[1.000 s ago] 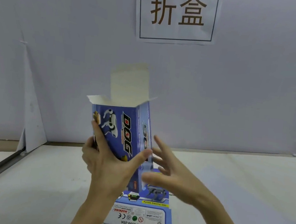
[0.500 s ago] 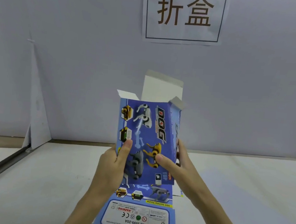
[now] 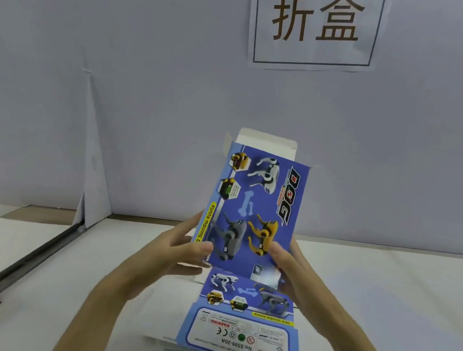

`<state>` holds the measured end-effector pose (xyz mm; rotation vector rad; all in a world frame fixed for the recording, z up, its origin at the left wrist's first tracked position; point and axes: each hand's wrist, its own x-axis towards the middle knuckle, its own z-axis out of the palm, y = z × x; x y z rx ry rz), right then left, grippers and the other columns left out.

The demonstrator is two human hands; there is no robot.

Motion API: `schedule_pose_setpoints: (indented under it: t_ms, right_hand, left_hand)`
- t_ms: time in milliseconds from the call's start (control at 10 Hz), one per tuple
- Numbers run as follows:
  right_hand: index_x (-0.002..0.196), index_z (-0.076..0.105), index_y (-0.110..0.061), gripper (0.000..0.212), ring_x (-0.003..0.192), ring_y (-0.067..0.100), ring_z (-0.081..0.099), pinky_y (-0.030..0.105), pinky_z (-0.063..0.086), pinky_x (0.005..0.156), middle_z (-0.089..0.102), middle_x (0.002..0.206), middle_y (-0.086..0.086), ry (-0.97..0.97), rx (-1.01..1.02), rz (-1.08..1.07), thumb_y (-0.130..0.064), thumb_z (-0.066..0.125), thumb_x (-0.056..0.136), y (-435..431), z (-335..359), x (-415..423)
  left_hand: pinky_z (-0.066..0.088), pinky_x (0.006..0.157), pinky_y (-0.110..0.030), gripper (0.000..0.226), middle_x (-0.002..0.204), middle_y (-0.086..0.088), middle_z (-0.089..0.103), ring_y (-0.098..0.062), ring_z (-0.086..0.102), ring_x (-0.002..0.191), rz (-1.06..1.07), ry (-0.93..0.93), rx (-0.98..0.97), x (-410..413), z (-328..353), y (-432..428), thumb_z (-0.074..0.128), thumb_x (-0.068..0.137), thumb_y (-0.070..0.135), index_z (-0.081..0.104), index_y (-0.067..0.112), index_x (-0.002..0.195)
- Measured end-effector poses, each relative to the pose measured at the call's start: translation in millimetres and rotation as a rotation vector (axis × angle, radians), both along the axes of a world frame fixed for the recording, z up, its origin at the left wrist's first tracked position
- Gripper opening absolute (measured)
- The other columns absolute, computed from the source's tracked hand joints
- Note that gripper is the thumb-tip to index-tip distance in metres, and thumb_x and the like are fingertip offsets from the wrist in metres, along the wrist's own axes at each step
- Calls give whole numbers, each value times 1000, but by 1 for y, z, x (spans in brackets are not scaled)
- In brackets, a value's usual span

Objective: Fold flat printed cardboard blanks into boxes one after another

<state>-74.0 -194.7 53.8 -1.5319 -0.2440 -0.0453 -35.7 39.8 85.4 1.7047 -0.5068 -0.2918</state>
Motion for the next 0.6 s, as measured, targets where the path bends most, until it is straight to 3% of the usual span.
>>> schedule_pose_setpoints:
  t_ms: [100, 200, 300, 400, 500, 600]
  right_hand:
    - [137, 43, -24, 81, 111, 22, 63, 33, 51, 87, 65, 123, -1, 123, -177, -79, -70, 61, 73, 5, -8, 23]
    - [130, 51, -30, 37, 105, 28, 67, 35, 52, 82, 65, 122, 9, 243, -236, -152, -42, 48, 96, 7, -24, 43]
    - [96, 52, -44, 12, 66, 25, 73, 28, 52, 54, 75, 82, -3, 327, -151, -159, -54, 46, 93, 10, -31, 40]
    - [100, 58, -32, 20, 61, 28, 72, 26, 52, 46, 72, 87, 4, 348, -148, -107, -49, 47, 95, 18, -28, 38]
    - [111, 62, -28, 40, 71, 21, 73, 28, 56, 57, 73, 93, 1, 311, -188, -6, -58, 49, 87, 14, -22, 23]
    - [120, 55, -42, 44, 93, 3, 67, 23, 53, 83, 68, 104, -17, 218, -445, -9, -62, 51, 81, 8, -16, 2]
  left_hand:
    - [59, 75, -32, 65, 99, -3, 74, -26, 72, 88, 149, 125, -35, -11, -10, 24, 72, 53, 60, 61, 35, 112]
    - [60, 60, -37, 50, 88, -17, 74, -30, 72, 72, 473, 404, -332, -16, -28, 61, 80, 62, 41, 68, 13, 101]
    - [59, 61, -47, 43, 110, -18, 68, -32, 70, 84, 737, 371, -927, 0, -23, 109, 65, 83, 45, 63, 11, 109]
    - [42, 94, -65, 79, 129, -20, 48, -43, 49, 118, 612, 248, -1236, 19, 8, 130, 63, 70, 65, 41, 16, 128]
    - [34, 102, -59, 80, 134, -14, 47, -33, 46, 122, 411, 310, -995, 33, 9, 100, 59, 72, 63, 38, 20, 136]
    - [35, 109, -42, 41, 142, -1, 50, -13, 54, 116, 338, 223, -228, 30, -34, 41, 53, 94, 41, 50, 27, 132]
